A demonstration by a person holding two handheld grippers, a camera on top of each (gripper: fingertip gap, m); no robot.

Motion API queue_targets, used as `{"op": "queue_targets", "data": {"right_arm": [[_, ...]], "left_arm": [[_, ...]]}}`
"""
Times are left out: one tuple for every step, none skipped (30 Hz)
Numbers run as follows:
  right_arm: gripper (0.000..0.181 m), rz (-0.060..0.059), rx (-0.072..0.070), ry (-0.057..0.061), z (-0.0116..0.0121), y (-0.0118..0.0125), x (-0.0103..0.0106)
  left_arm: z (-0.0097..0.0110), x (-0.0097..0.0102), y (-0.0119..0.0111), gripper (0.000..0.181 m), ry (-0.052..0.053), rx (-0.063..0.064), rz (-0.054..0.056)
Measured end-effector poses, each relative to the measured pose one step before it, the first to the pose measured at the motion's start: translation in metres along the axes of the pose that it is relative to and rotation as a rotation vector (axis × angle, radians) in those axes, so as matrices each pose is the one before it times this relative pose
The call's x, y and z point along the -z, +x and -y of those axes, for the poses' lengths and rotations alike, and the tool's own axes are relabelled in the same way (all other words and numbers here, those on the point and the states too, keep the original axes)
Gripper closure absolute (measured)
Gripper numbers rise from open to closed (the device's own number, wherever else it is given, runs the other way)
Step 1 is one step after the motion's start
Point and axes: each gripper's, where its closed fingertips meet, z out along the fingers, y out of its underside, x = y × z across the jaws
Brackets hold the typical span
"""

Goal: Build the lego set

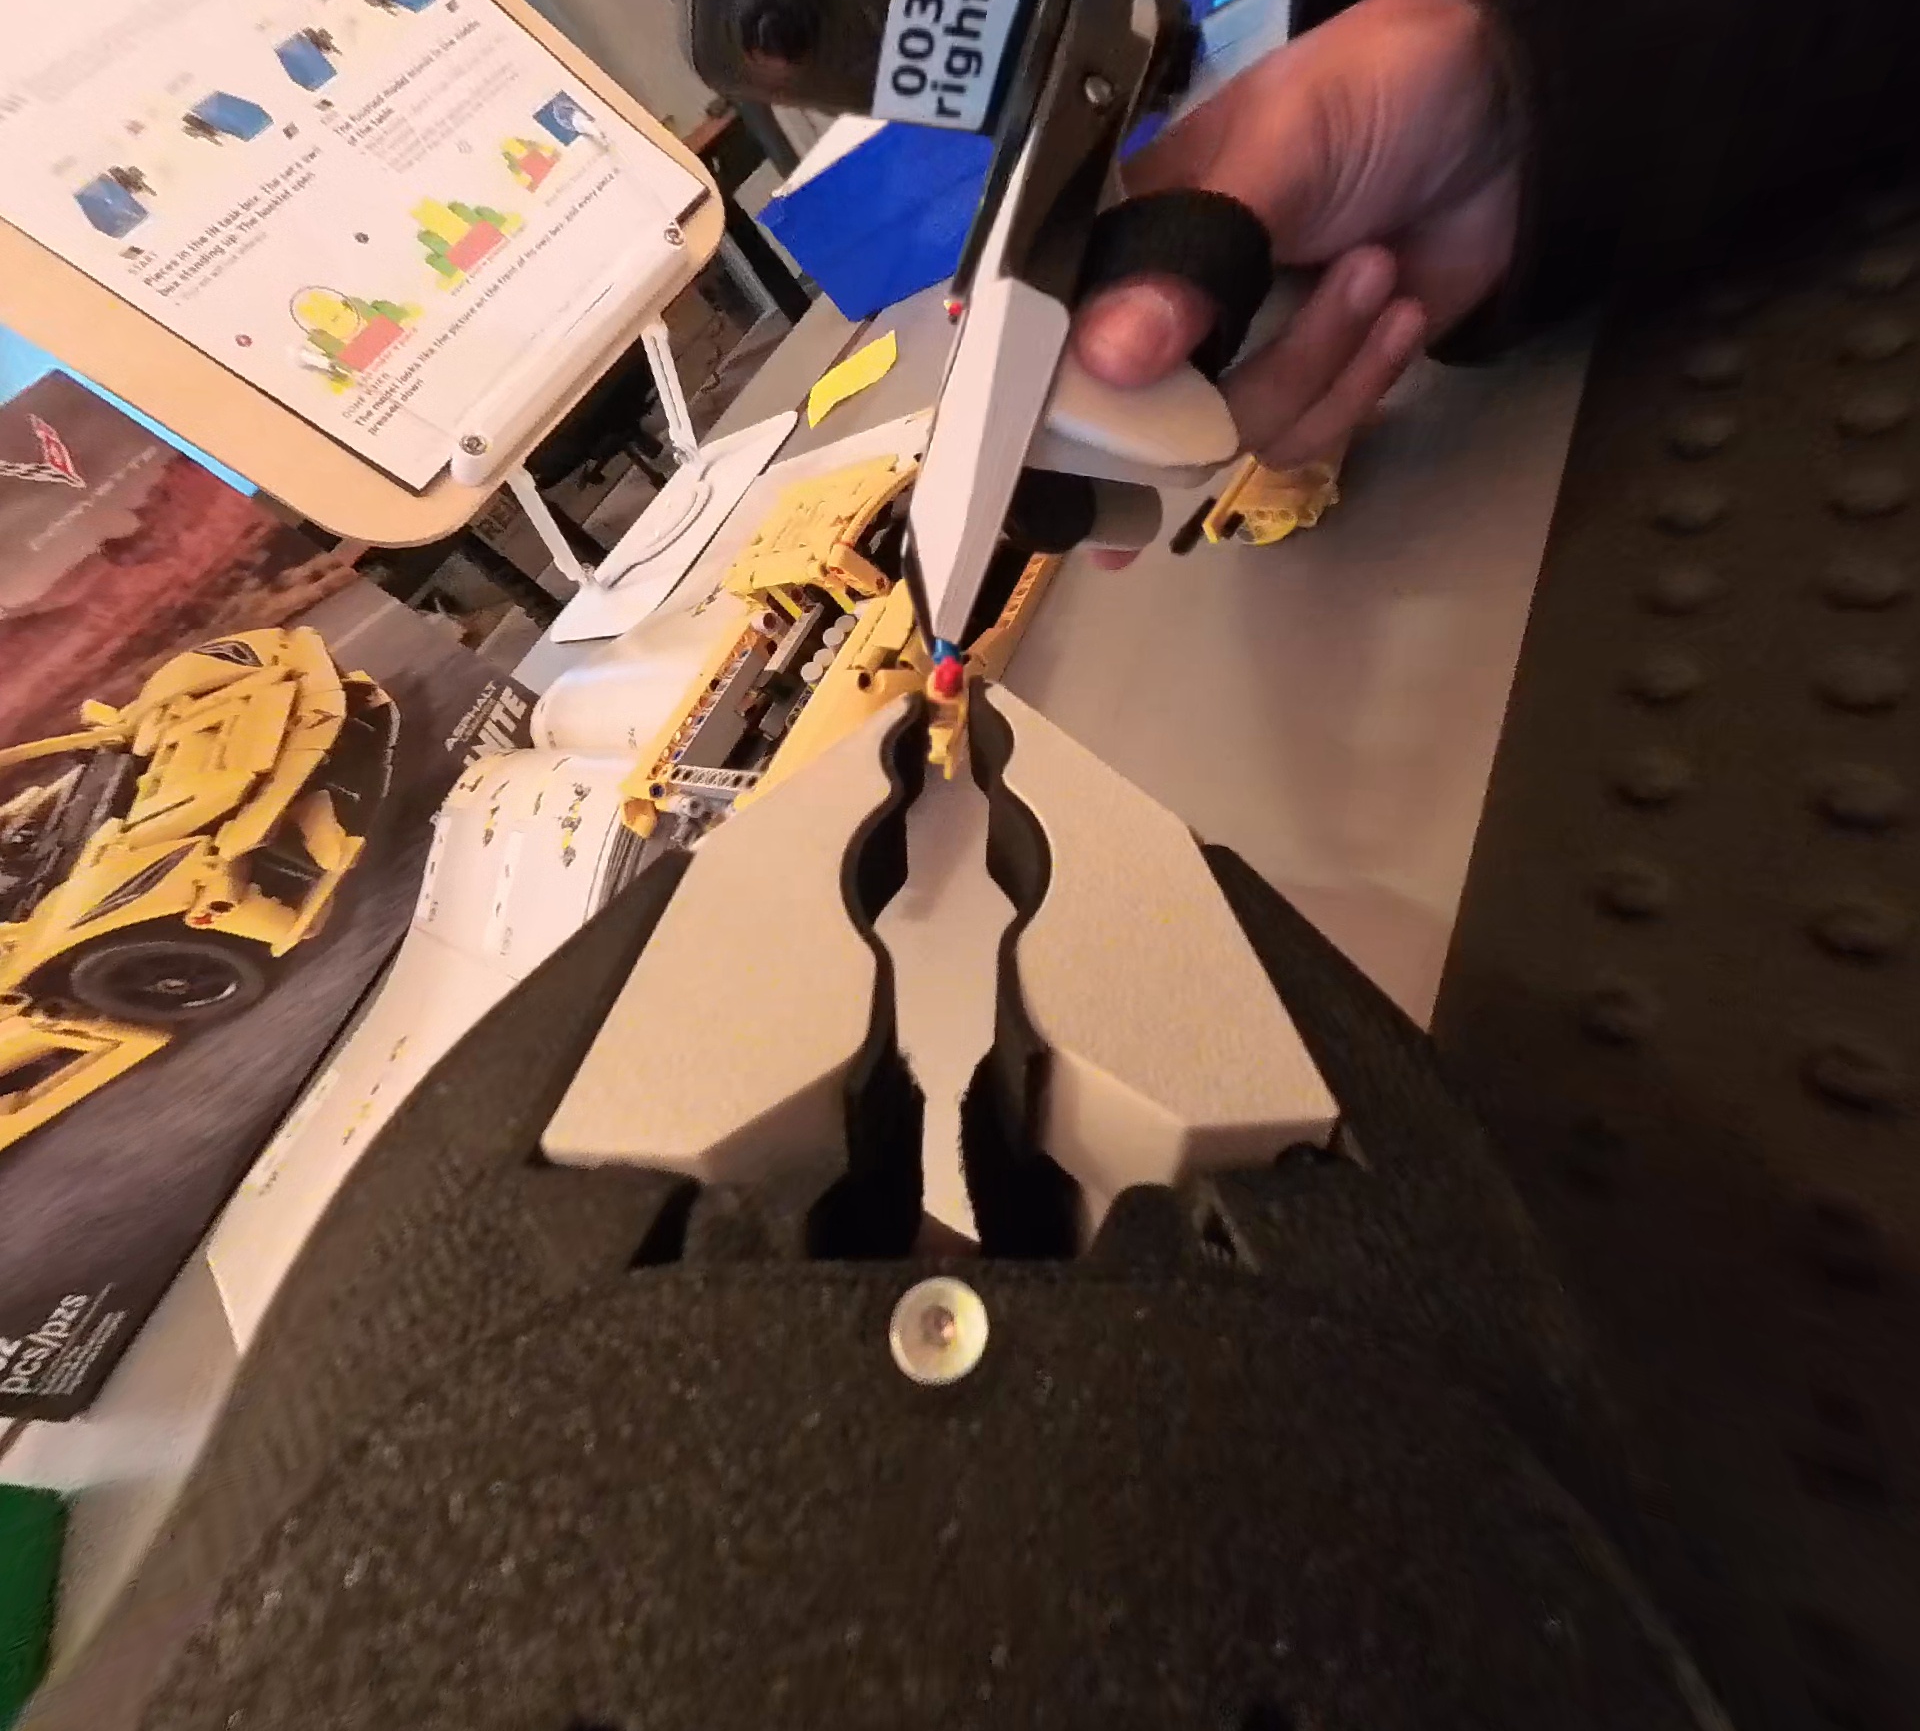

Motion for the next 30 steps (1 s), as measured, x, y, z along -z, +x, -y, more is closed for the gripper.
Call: {"op": "queue_targets", "data": {"right_arm": [[0.178,0.0006,0.0103,-0.0046,-0.00002,-0.00132,0.00026],[0.178,0.0132,0.0069,-0.0008,0.00034,-0.00331,0.00025],[0.179,-0.0128,0.0108,-0.0046,-0.00041,0.00086,0.00024],[0.178,-0.0342,0.017,-0.0159,-0.00232,0.00434,0.00003],[0.178,-0.0095,0.0088,-0.0134,-0.0021,0.00107,-0.00089],[0.178,0.0073,-0.0009,0.0047,0.00071,-0.00165,-0.00048],[0.178,-0.0099,0.011,0.0006,0.00049,0.00028,-0.00002],[0.178,-0.02,0.0203,-0.0097,-0.00082,0.00129,-0.00001],[0.178,-0.0203,0.0232,-0.0035,0.00022,0.00082,-0.00011],[0.178,-0.0117,0.0145,0.0028,0.0013,-0.00033,-0.00025],[0.178,-0.0051,0.0077,0.0028,0.00108,-0.0006,-0.00021],[0.178,-0.0034,-0.0003,0.0024,0.00035,0.00016,-0.0003],[0.178,0.0041,-0.01,0.011,0.00102,-0.00047,-0.00045],[0.178,0.0091,-0.0125,0.007,0.00021,-0.001,-0.00056],[0.178,-0.0047,-0.0034,0.0022,-0.00054,0.0008,-0.00055],[0.178,-0.008,-0.0042,-0.0083,-0.00185,0.00107,-0.00084],[0.178,-0.0008,-0.0013,-0.006,-0.00111,-0.00003,-0.00023],[0.178,-0.0038,0.0037,-0.0008,-0.00027,0.00007,0.00004],[0.178,-0.0127,0.0085,-0.0115,-0.00141,0.00073,-0.00053],[0.178,-0.016,0.0109,-0.0123,-0.00145,0.00119,-0.00077],[0.178,-0.0059,0.0054,-0.0008,-0.00034,0.00041,-0.00041],[0.178,0.0046,-0.0084,-0.0053,-0.00092,0.00025,0.00006],[0.178,-0.0033,-0.0023,-0.0129,-0.00221,0.00125,-0.00041],[0.178,-0.0151,0.009,-0.0148,-0.00255,0.00184,-0.00118],[0.178,-0.0135,0.0117,-0.0241,-0.0039,0.00166,-0.00121],[0.178,-0.0005,0.0044,-0.0124,-0.00222,0.00037,-0.00014],[0.178,0.0054,-0.003,0.0116,0.00109,-0.00025,0.00075],[0.178,-0.0026,-0.0028,0.0013,-0.0002,0.00033,-0.00016],[0.178,-0.0088,0.0088,-0.0085,-0.00163,0.00088,-0.001],[0.178,-0.0035,0.0038,0.0038,0.00007,0.00028,-0.00029]], "left_arm": [[-0.00272,-0.00146,0.00052,0.173,-0.0157,-0.0131,0.0069],[-0.00663,-0.00302,0.00115,0.17,-0.0393,-0.0239,0.0078],[-0.0071,-0.00351,0.00151,0.164,-0.0435,-0.0338,0.0094],[-0.0023,-0.00188,0.00152,0.163,-0.0182,-0.0318,0.0104],[0.00221,0.0001,0.00039,0.165,0.0086,-0.0203,0.0124],[0.00069,0.00011,-0.00125,0.168,0.0034,-0.0045,0.0116],[-0.00272,-0.00076,-0.00221,0.17,-0.0135,0.0046,0.0087],[-0.00233,-0.00066,-0.00231,0.172,-0.0123,0.0034,0.0088],[-0.00073,-0.00031,-0.00096,0.173,-0.004,-0.004,0.005],[0.00032,-0.0001,0.00053,0.177,-0.0021,-0.013,0.0014],[0.00017,-0.00036,0.00104,0.179,-0.0044,-0.0214,0.0029],[-0.00015,-0.00049,0.00022,0.18,-0.0075,-0.0273,0.0112],[0.00041,-0.00039,0.00044,0.181,-0.0054,-0.0278,0.0119],[0.00017,-0.00053,0.00123,0.181,-0.0062,-0.0241,0.0058],[-0.00112,-0.00059,0.00078,0.181,-0.0127,-0.0193,0.005],[-0.00154,-0.00036,0.00035,0.181,-0.0102,-0.0091,0.0008],[-0.00044,-0.00004,0.00034,0.181,-0.0004,0.0051,-0.0051],[-0.00046,-0.00018,0.00027,0.181,-0.0026,0.0097,-0.0082],[-0.00151,-0.00066,0.00049,0.181,-0.0087,-0.0015,-0.0037],[-0.00136,-0.00055,0.00033,0.181,-0.0086,-0.0155,0.0058],[-0.00062,-0.00036,-0.00018,0.181,-0.0066,-0.0187,0.0101],[-0.00051,-0.00045,0.00094,0.181,-0.0055,-0.0143,0.0019],[-0.00164,-0.00094,0.00146,0.181,-0.0125,-0.0225,0.0013],[-0.00247,-0.00124,0.00179,0.181,-0.0178,-0.0381,0.007],[-0.0017,-0.00104,0.00225,0.181,-0.0151,-0.0383,0.0062],[0.00001,-0.00037,0.00069,0.181,-0.0049,-0.0215,0.0083],[0.00048,-0.00021,-0.00057,0.181,0.0004,-0.0014,0.0046],[-0.00042,-0.00037,0.00087,0.181,-0.0025,0.0042,-0.0075],[-0.00078,-0.00037,0.00115,0.181,-0.0044,-0.0066,-0.0029],[-0.0001,0.00001,0.00033,0.181,-0.003,-0.009,0.0031]]}}
